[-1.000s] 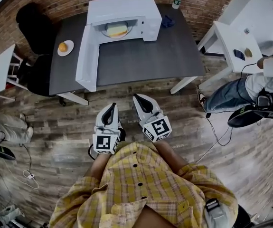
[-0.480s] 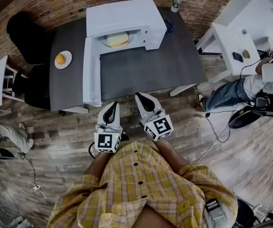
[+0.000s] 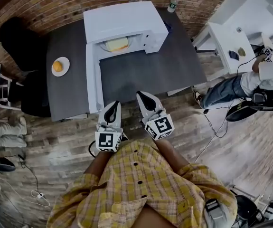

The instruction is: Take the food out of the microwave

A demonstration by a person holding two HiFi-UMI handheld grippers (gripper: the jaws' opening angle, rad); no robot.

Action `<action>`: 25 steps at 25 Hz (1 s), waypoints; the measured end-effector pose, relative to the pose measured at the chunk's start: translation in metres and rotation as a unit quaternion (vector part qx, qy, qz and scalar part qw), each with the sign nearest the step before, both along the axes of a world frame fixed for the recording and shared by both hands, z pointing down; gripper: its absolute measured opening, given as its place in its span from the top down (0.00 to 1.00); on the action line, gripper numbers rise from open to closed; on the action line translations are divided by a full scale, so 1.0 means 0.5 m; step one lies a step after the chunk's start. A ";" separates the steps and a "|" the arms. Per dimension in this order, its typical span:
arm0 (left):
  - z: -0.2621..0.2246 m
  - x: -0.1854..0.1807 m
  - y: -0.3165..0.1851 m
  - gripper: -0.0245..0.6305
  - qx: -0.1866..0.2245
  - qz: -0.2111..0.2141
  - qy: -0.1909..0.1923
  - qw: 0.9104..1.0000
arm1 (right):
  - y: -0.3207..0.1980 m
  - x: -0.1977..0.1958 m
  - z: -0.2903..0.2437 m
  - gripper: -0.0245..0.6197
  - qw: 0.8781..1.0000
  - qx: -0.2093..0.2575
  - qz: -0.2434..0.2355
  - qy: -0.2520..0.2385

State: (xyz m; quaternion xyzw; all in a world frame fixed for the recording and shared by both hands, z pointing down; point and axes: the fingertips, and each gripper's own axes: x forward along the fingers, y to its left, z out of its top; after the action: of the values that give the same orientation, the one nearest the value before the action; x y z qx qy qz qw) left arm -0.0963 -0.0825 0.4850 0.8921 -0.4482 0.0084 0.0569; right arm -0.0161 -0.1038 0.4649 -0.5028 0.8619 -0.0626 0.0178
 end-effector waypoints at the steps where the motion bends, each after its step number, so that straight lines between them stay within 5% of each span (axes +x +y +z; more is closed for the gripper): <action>1: -0.001 -0.002 -0.004 0.96 0.000 0.003 0.001 1.000 | -0.006 -0.003 0.000 0.96 1.000 -0.001 0.002 0.002; 15: -0.004 -0.007 -0.068 0.96 0.005 0.009 0.009 1.000 | -0.081 -0.031 -0.005 0.96 1.000 0.001 -0.004 0.011; 25: -0.004 0.024 -0.114 0.96 0.006 -0.031 -0.001 1.000 | -0.141 0.001 0.011 0.96 0.999 -0.005 -0.035 0.003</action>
State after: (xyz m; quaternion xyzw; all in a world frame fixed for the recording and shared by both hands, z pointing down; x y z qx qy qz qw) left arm -0.0842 -0.1397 0.4829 0.8782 -0.4755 0.0045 0.0510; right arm -0.0154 -0.1743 0.4706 -0.4726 0.8787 -0.0661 0.0108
